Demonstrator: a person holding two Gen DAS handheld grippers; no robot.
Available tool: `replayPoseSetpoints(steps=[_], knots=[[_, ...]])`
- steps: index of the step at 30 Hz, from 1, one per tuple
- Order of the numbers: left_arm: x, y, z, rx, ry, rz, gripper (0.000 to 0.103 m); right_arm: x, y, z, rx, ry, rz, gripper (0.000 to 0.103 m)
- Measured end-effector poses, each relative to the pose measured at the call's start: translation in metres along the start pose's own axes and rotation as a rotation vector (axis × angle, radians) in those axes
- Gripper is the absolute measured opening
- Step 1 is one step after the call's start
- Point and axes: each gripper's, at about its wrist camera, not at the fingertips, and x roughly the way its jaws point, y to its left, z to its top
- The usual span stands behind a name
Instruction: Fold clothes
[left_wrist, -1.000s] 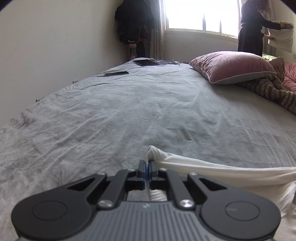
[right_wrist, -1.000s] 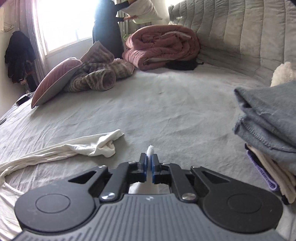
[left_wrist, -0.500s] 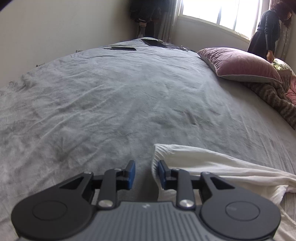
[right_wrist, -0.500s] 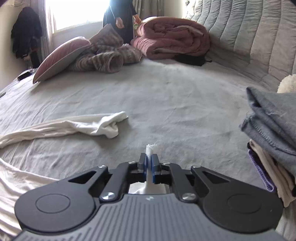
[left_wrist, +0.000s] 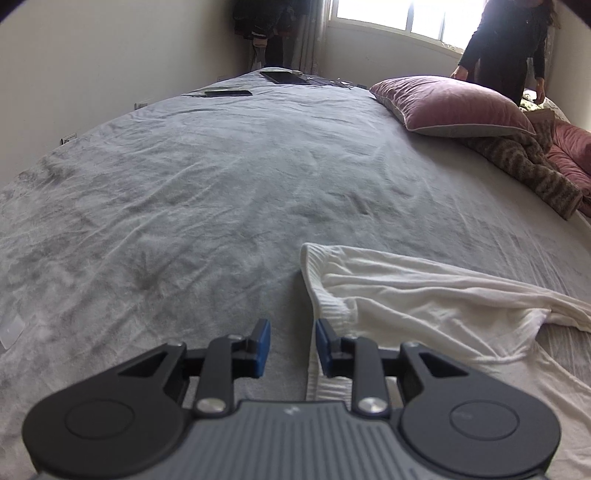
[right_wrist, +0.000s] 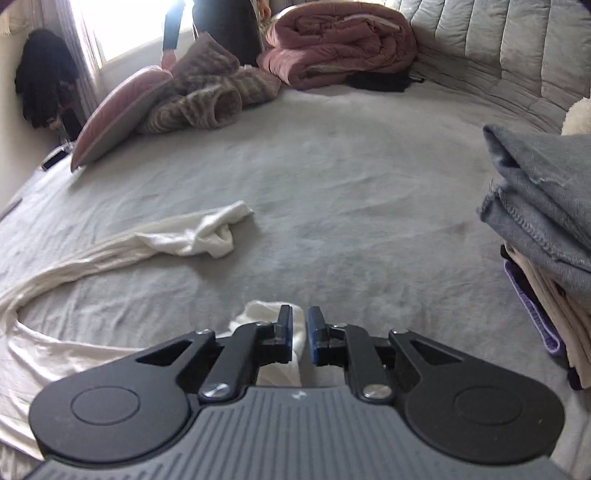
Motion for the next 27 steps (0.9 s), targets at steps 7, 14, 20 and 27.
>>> replayPoseSetpoints(steps=[7,14,20,27], knots=[[-0.001,-0.006,-0.003,0.012,0.009,-0.019,0.027,-0.009,0.026,-0.016,-0.171,0.046,0.198,0.014],[0.001,-0.005,-0.005,0.008,0.030,-0.013,0.027,-0.013,0.046,-0.024,-0.305,0.060,0.232,0.014],[0.001,-0.005,-0.005,0.002,0.038,-0.022,0.027,-0.019,0.022,-0.012,-0.190,0.007,0.184,0.033],[0.001,-0.008,-0.008,-0.001,0.049,-0.035,0.028,-0.012,0.057,-0.031,-0.443,0.043,0.140,0.037]])
